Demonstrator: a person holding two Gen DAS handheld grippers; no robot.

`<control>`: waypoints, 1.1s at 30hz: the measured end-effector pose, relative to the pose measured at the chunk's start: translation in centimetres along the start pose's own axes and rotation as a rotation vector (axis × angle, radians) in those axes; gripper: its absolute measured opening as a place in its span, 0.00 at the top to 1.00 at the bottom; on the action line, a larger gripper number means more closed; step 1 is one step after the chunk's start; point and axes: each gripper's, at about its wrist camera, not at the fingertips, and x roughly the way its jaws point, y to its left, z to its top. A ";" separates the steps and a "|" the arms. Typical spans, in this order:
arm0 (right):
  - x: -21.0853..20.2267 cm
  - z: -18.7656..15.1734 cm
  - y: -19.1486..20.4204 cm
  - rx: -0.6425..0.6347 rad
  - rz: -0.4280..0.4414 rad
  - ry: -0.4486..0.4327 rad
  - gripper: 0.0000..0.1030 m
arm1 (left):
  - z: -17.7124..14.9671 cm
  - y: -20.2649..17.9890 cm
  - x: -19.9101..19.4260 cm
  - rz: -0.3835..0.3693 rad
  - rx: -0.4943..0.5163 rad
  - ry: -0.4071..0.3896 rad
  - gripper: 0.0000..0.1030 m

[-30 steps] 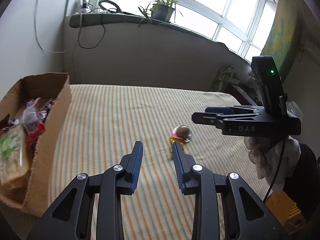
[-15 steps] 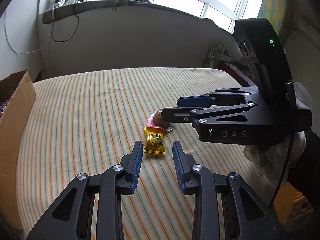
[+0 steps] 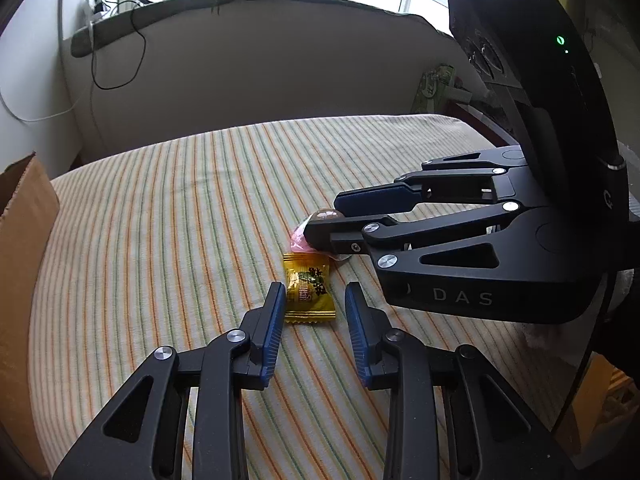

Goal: Organize snacks
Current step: 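Grasp the yellow candy with the left gripper while the right grasps the round chocolate, then carry the yellow candy and round chocolate over the box and lower them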

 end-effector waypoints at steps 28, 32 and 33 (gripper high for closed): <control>-3.1 -0.2 -1.7 0.091 -0.014 -0.027 0.73 | 0.6 0.7 -0.5 0.027 -0.015 -0.026 0.76; -3.9 0.1 -1.2 0.090 -0.013 -0.042 0.73 | 0.6 1.3 -1.8 0.030 -0.027 -0.052 0.76; -4.1 0.3 -0.9 0.085 -0.014 -0.046 0.73 | 0.6 1.5 -2.2 0.031 -0.029 -0.060 0.76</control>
